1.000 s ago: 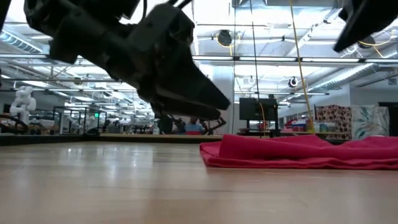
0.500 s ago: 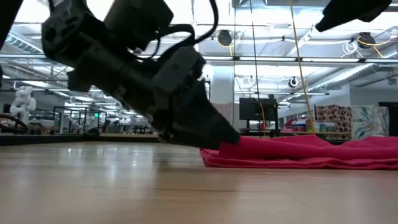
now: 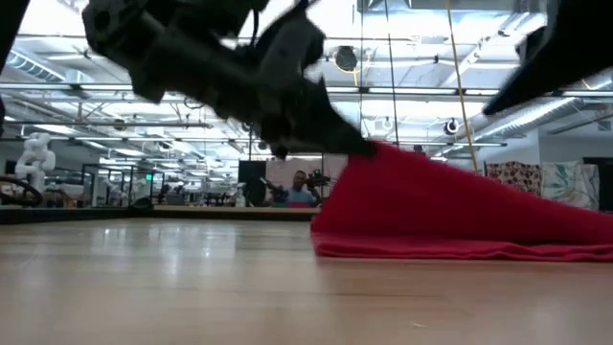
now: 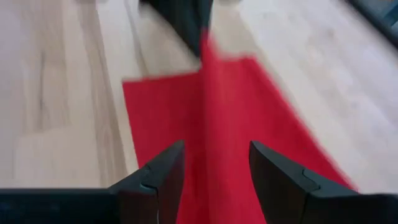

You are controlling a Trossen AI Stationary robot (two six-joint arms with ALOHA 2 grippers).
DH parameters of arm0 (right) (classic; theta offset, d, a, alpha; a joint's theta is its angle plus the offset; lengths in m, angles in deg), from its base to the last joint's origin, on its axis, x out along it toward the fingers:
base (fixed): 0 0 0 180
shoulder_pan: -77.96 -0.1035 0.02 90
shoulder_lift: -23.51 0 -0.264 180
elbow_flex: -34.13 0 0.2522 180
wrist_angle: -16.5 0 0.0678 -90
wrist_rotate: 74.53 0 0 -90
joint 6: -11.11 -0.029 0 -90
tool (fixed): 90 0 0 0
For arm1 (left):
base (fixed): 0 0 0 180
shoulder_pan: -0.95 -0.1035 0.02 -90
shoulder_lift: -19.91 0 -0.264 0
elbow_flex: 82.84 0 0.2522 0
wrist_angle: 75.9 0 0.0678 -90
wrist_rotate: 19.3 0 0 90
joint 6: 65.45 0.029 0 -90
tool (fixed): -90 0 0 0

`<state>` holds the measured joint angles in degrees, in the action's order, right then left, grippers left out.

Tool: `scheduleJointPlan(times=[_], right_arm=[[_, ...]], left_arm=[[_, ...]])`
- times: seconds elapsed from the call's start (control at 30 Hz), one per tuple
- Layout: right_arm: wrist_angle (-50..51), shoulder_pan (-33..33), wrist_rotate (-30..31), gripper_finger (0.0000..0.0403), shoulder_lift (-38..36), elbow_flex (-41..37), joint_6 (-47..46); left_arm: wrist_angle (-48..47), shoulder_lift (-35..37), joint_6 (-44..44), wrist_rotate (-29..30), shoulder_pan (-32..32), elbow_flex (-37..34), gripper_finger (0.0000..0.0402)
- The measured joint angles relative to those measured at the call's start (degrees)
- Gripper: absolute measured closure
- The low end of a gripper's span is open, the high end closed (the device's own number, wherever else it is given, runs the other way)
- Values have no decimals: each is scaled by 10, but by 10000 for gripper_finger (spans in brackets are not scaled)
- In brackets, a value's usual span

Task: Roll napkin
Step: Fold the red napkin

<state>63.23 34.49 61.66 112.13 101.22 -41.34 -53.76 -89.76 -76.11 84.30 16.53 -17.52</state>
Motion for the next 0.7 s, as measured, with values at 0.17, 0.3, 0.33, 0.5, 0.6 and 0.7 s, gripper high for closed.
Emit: scheduleJointPlan(times=[0.17,0.3,0.33,0.5,0.6,0.7], right_arm=[[-27,-2,-15,234,3,-29,-44],[-30,-6,-16,234,3,-32,-54],[-30,-7,-19,234,3,-32,-55],[-24,-21,-51,229,3,-34,-123],[-26,-43,-78,213,3,-44,-159],[-29,-60,-73,192,3,-57,-193]], left_arm=[[-144,72,101,11,-15,0,397],[-176,103,106,10,-27,0,394],[-176,104,108,2,-26,1,394],[-241,103,110,-17,-13,-5,394],[-304,102,96,-17,-8,-15,393],[-324,102,69,-18,-7,-21,392]])
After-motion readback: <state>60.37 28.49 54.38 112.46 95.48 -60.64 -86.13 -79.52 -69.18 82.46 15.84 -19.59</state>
